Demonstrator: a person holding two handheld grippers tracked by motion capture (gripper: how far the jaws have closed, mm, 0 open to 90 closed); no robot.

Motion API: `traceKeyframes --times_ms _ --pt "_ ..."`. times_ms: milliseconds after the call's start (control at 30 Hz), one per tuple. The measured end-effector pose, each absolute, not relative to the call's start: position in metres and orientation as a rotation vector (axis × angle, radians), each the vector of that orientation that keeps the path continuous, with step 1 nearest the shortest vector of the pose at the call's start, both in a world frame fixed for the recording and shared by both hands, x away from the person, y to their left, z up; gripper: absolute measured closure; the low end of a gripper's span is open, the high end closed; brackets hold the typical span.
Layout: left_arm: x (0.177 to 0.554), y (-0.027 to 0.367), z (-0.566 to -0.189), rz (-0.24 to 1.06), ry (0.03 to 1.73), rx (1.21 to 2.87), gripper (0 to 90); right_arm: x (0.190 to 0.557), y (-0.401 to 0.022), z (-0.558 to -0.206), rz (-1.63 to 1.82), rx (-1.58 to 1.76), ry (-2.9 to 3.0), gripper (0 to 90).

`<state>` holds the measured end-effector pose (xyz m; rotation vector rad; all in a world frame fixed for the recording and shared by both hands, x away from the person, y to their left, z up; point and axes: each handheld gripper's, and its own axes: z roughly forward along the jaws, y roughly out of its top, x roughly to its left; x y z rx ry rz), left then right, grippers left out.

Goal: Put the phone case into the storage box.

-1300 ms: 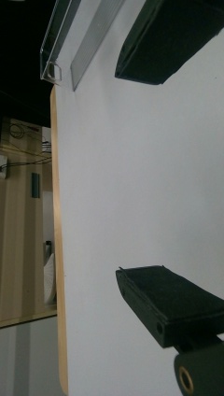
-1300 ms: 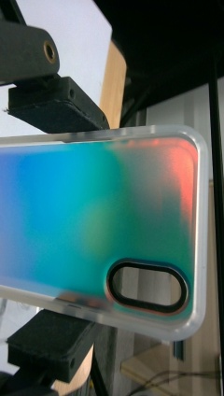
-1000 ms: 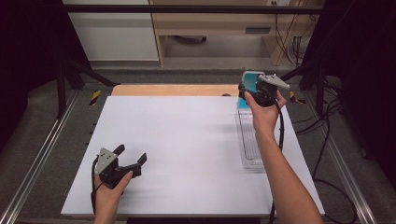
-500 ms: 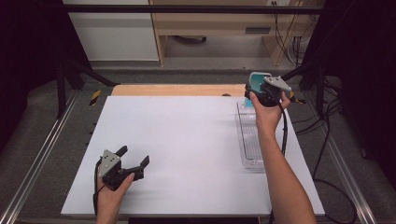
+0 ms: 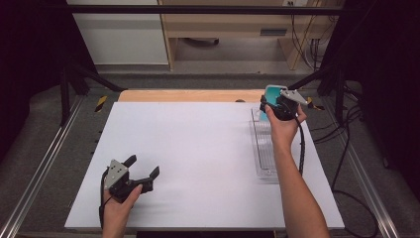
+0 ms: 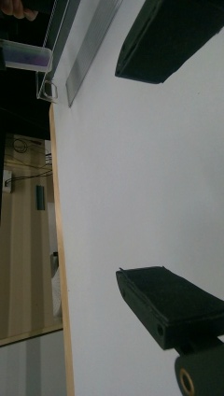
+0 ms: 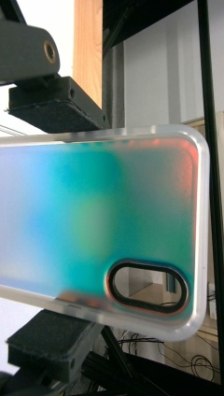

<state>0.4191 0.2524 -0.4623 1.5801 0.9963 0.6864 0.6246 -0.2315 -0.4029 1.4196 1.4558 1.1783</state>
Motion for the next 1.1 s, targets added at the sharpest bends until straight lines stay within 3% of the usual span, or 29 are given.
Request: traceKeyframes --times_ms 1100 --pt "0.419 0.249 -0.465 0.664 0.997 1.582 4.1 0.645 -0.211 -0.433 1.082 1.419 1.506 17.3"
